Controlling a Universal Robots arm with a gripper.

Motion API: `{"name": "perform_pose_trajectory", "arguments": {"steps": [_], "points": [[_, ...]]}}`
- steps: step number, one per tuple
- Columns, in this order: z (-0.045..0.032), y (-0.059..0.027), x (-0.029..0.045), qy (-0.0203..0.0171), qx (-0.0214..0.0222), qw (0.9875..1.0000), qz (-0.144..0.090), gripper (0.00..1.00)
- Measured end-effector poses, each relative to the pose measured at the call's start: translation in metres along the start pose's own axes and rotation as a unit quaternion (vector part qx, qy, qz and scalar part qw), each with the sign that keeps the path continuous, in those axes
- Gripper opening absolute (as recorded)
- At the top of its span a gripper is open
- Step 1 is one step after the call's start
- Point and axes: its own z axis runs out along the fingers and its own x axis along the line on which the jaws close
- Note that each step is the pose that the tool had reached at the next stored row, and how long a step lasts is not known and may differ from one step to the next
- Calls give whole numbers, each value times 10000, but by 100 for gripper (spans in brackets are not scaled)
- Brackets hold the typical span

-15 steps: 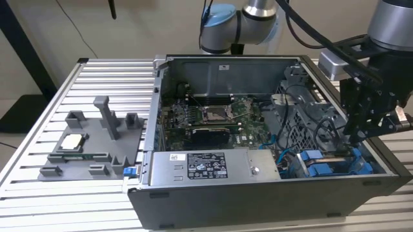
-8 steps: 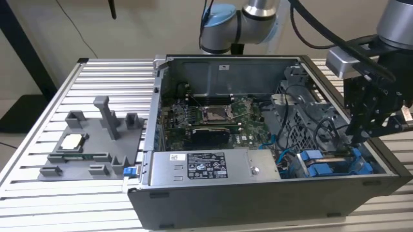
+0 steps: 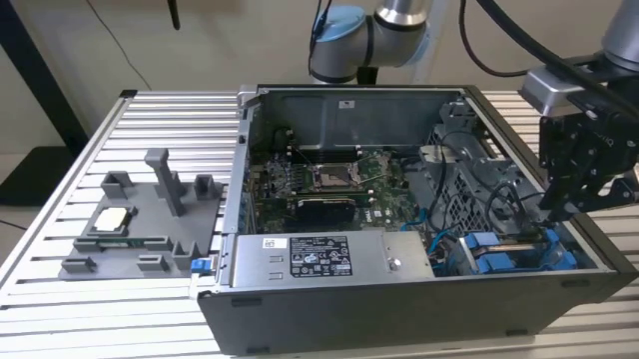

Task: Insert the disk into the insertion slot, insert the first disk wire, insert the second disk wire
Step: 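Insert the second disk wire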

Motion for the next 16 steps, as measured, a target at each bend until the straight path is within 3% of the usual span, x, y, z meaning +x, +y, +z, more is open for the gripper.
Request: {"name": "perform_pose_trajectory", "arguments": {"steps": [6,9,11,13,14,16], "points": [[-20,-90,-2,5,-245,9997,-10,26],[-55,-129,-1,0,-339,9994,-14,26],[-67,-156,-1,-29,-393,9992,-15,26],[-68,-185,-1,-90,-445,9990,-14,26],[-67,-211,-2,-209,-482,9986,-10,26],[-64,-235,-2,-344,-497,9982,-4,26]]}}
